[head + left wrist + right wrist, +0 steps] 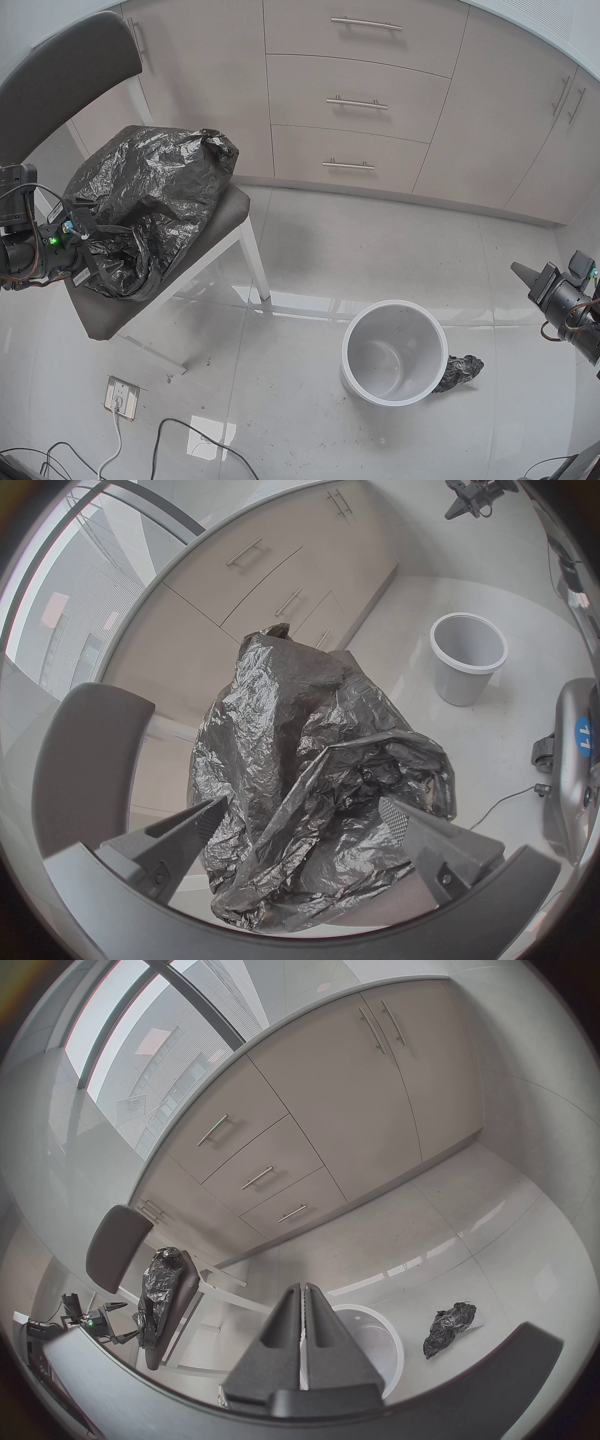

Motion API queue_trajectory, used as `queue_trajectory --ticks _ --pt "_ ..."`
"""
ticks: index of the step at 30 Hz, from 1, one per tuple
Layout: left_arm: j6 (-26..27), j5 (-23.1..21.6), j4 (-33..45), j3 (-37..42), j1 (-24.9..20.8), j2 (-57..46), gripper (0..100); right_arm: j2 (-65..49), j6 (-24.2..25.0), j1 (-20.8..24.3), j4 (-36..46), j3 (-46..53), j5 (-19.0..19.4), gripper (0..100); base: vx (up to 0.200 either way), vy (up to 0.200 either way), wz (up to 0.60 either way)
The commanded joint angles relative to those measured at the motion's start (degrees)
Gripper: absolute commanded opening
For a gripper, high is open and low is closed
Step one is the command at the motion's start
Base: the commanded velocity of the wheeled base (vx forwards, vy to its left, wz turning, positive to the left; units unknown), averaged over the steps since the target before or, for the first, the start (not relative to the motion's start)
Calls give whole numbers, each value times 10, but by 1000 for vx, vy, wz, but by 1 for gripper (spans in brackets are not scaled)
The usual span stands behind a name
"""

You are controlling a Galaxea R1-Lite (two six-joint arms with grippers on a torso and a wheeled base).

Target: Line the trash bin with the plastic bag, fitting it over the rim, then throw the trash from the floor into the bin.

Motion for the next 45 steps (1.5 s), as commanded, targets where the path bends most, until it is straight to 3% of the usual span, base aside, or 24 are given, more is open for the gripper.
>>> queue_trajectory --ticks 1,31,32,45 --pt "0 0 -1 -16 -4 29 100 1 1 0 0 1 0 0 0 0 0" --pt "-2 33 -3 -40 -53 102 100 28 13 -12 -1 -1 3 0 0 0 0" --pt "-2 33 -3 -40 -53 102 0 28 13 -12 -1 -1 3 0 0 0 0" --pt "-6 33 -11 -40 -55 120 0 31 13 -13 -1 -2 3 0 0 0 0"
